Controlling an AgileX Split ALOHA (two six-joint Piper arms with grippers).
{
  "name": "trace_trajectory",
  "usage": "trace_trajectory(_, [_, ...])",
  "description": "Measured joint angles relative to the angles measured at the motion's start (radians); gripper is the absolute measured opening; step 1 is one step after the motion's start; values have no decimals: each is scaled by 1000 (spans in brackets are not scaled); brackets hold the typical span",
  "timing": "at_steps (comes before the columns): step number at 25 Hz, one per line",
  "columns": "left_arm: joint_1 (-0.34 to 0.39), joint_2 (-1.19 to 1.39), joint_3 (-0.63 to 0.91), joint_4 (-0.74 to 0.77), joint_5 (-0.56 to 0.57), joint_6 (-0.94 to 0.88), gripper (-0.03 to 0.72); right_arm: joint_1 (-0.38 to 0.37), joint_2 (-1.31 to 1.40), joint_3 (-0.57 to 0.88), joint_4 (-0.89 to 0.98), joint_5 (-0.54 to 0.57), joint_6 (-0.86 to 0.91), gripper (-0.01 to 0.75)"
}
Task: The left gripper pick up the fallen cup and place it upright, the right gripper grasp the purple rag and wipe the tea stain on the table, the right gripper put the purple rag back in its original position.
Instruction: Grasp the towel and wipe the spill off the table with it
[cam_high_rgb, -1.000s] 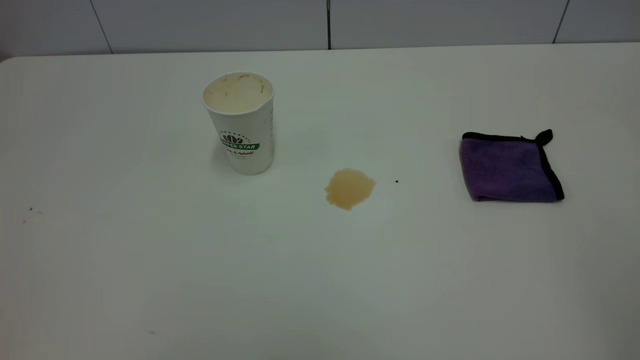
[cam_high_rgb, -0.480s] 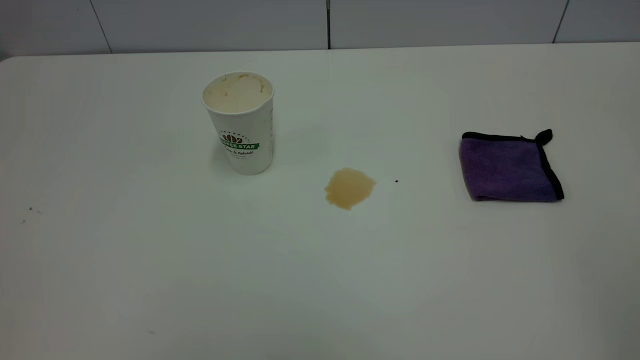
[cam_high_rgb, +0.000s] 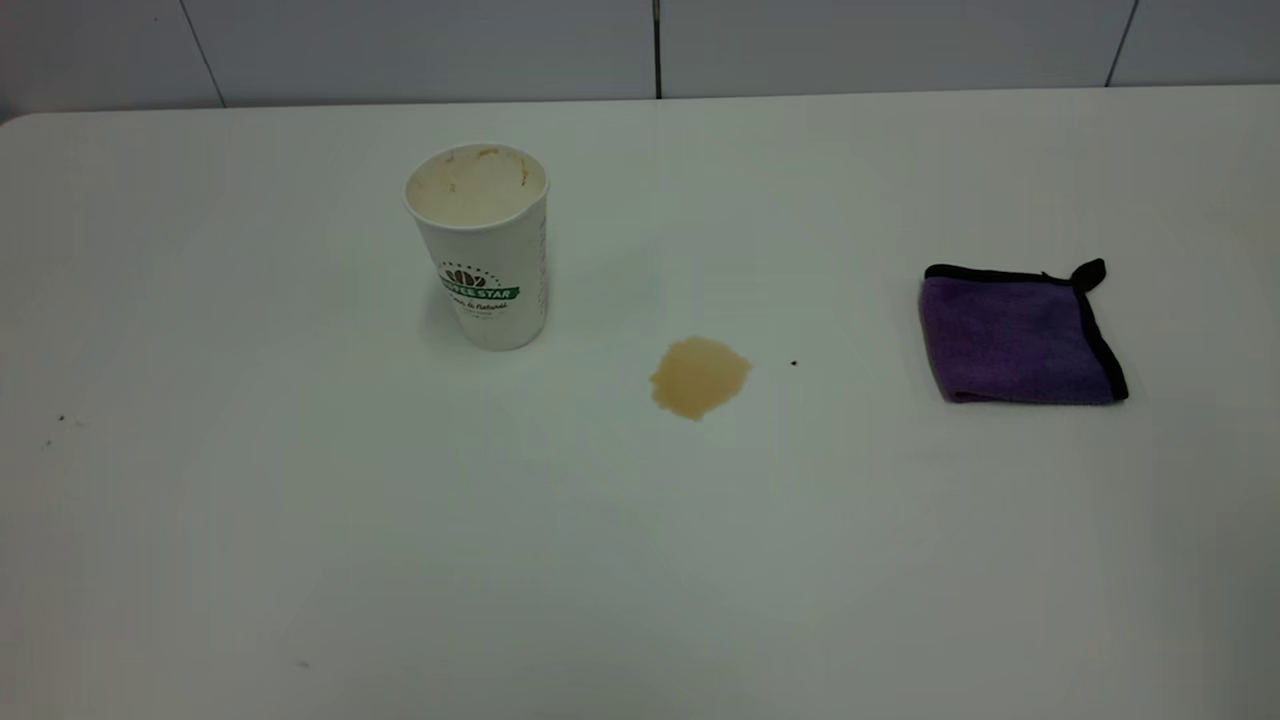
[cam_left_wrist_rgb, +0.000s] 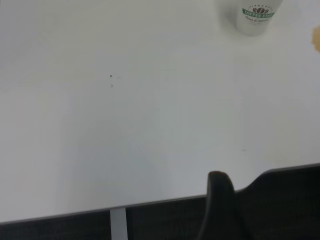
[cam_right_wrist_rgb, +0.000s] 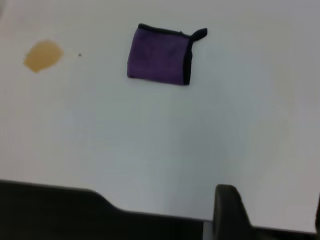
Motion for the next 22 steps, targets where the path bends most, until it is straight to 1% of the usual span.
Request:
trace_trajectory(5, [0,0,0,0,0,0,513,0,305,-3,93,-172,-148,592])
trace_trajectory(7, [0,0,0,0,0,0,513,0,424,-3,168,-264,-232,624])
trace_trajectory(11, [0,0,0,0,0,0,513,0,682,-33,356,-396,-430,631])
trace_trajectory(15, [0,0,0,0,0,0,513,0,934,-125,490,-479,-609,625])
trace_trajectory(18, [0,0,0,0,0,0,513,0,1110,-200,525,-517,-669,619])
trace_trajectory(22, [0,0,0,0,0,0,513,5,1332,-295,528,-537,-681,612])
